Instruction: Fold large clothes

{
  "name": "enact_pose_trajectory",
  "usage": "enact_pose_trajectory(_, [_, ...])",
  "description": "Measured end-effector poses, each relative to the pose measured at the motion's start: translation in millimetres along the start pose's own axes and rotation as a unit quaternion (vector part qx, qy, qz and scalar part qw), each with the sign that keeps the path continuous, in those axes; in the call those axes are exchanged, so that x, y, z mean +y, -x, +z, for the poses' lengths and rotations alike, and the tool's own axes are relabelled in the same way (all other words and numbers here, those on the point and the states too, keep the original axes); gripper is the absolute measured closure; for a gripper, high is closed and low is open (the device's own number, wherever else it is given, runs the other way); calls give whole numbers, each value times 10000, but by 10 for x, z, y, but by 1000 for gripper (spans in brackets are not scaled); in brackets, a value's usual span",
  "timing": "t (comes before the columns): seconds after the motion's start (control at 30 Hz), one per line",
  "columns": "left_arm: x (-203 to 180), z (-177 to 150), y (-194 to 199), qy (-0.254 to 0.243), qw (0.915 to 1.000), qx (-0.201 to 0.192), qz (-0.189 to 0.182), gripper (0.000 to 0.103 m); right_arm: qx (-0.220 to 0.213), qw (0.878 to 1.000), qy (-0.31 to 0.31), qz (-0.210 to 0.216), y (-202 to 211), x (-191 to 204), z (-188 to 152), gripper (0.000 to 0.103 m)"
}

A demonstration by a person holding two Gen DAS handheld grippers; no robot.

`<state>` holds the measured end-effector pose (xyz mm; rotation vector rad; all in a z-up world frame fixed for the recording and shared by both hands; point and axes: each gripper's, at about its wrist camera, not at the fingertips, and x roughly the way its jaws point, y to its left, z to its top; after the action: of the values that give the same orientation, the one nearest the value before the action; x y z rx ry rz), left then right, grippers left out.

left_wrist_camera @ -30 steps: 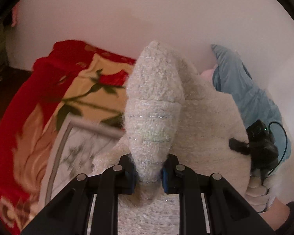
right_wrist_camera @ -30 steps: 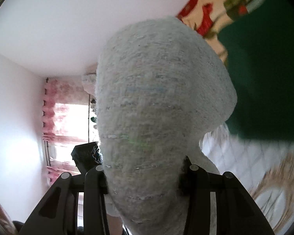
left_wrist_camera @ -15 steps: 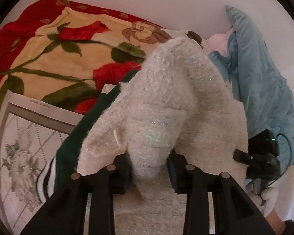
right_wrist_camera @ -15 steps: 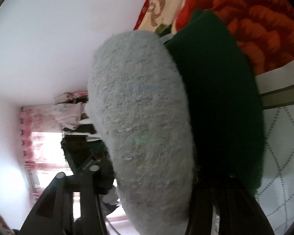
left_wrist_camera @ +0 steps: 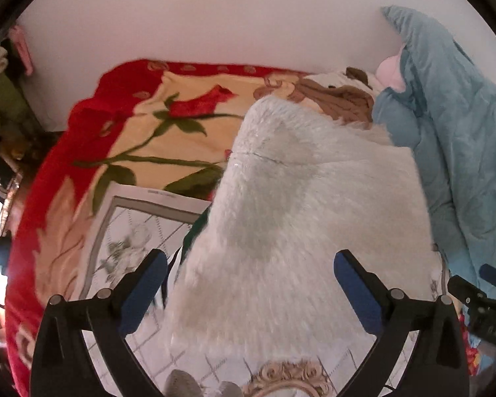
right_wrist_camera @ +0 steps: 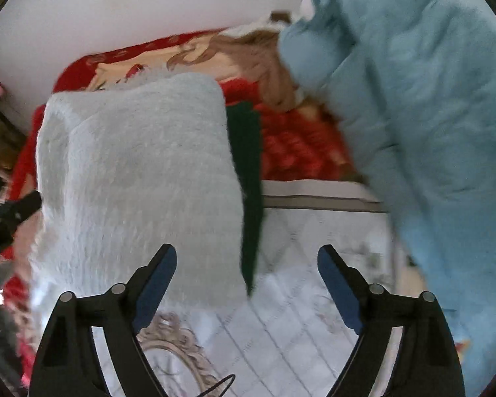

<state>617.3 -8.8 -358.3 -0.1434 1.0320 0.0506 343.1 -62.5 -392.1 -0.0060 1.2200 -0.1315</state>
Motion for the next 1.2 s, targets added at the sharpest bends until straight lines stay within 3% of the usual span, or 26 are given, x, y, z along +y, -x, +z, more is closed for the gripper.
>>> enact_pose_trajectory(0.3, [-31, -367, 1374, -19, 9992, -407, -7, 0, -461, 9978, -241, -407, 1431, -1, -506, 13])
enact_pose_trajectory(0.53, [-96, -724, 2542, -91, 9983, -564, 72, 0, -753, 9953, -412, -440, 2768, -122, -1100, 13])
enact_pose_trajectory(0.83, [-115, -1131, 3805, -30, 9950, -968, 244, 0, -1537, 9867, -317, -411, 4368, -289, -1796, 13])
enact_pose_trajectory(1.2, [-73, -1453, 4745, -180, 9888, -1464, 238, 0, -2010, 9790, -233, -254, 5355, -356, -2396, 13])
